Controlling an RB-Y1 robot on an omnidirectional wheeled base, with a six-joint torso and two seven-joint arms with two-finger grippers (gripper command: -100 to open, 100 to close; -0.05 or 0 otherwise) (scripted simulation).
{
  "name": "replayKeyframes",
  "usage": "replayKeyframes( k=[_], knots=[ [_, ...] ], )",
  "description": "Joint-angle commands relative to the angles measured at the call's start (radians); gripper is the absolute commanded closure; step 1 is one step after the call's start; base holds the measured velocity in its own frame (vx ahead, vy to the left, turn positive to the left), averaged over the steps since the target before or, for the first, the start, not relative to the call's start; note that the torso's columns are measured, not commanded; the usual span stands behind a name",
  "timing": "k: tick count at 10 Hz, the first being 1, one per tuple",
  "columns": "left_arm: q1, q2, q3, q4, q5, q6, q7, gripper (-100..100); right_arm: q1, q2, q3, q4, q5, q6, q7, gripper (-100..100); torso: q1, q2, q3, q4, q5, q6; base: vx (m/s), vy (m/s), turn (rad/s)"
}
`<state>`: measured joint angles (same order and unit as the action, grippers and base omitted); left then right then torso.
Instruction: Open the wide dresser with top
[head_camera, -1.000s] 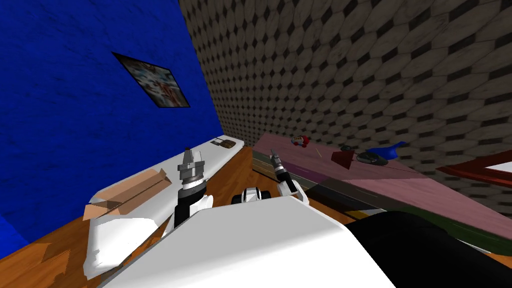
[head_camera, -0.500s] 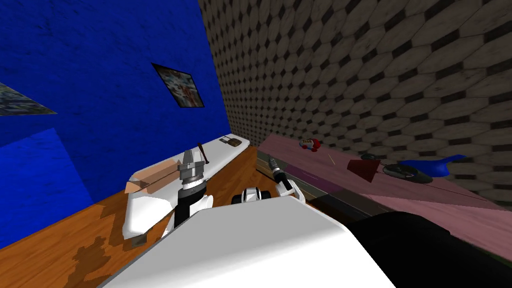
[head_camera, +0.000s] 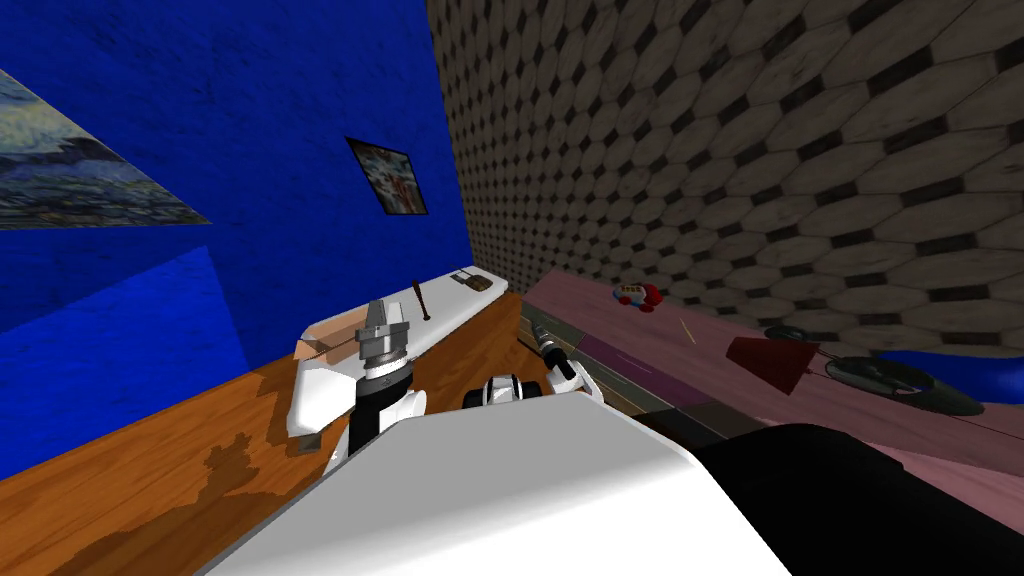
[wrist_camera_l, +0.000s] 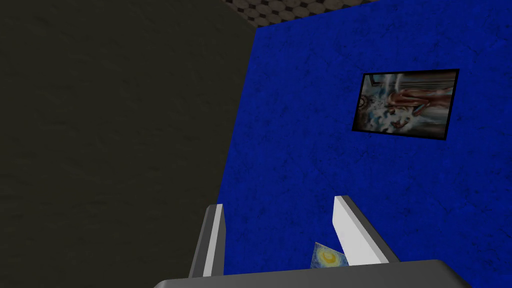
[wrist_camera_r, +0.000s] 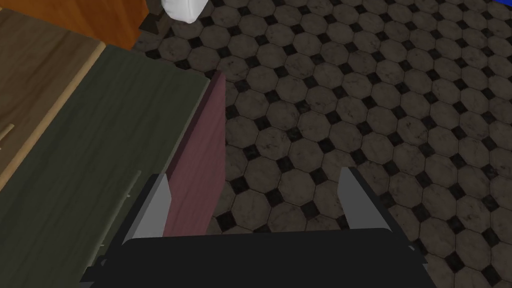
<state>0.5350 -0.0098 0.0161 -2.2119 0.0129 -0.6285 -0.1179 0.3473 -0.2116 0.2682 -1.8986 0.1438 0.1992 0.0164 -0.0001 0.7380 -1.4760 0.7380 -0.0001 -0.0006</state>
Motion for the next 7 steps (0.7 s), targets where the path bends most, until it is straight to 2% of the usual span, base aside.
replayKeyframes(
  k=[1, 2, 3, 4, 6, 7],
  knots=[
    [0.000, 0.000, 0.000, 0.000, 0.000, 0.000, 0.000, 0, -0.010, -0.007, 0.009, 0.034, 0.009, 0.060, 0.001, -100, 0.000, 0.000, 0.000, 0.000, 0.000, 0.001, -0.001, -0.009, -0.056],
    [0.000, 0.000, 0.000, 0.000, 0.000, 0.000, 0.000, 0, -0.025, -0.013, 0.032, 0.083, 0.034, 0.095, 0.008, -100, 0.000, 0.000, 0.000, 0.000, 0.000, 0.001, -0.004, -0.009, 0.358],
    [0.000, 0.000, 0.000, 0.000, 0.000, 0.000, 0.000, 0, -0.025, -0.013, 0.032, 0.083, 0.034, 0.126, 0.008, -100, 0.001, 0.000, 0.000, 0.000, 0.000, -0.001, -0.001, -0.017, 0.168],
    [0.000, 0.000, 0.000, 0.000, 0.000, 0.000, 0.000, 0, -0.040, -0.019, 0.056, 0.127, 0.060, 0.155, 0.014, -100, 0.000, 0.000, 0.000, 0.000, 0.000, 0.001, -0.002, -0.014, 0.221],
    [0.000, 0.000, 0.000, 0.000, 0.000, 0.000, 0.000, 0, -0.040, -0.019, 0.056, 0.135, 0.060, 0.198, 0.014, -100, 0.000, 0.000, 0.000, 0.000, 0.000, 0.001, -0.002, -0.010, 0.087],
    [0.000, 0.000, 0.000, 0.000, 0.000, 0.000, 0.000, 0, -0.054, -0.024, 0.081, 0.171, 0.086, 0.243, 0.020, -100, 0.000, 0.000, 0.000, 0.000, 0.000, 0.001, 0.000, -0.008, 0.288]
  ],
)
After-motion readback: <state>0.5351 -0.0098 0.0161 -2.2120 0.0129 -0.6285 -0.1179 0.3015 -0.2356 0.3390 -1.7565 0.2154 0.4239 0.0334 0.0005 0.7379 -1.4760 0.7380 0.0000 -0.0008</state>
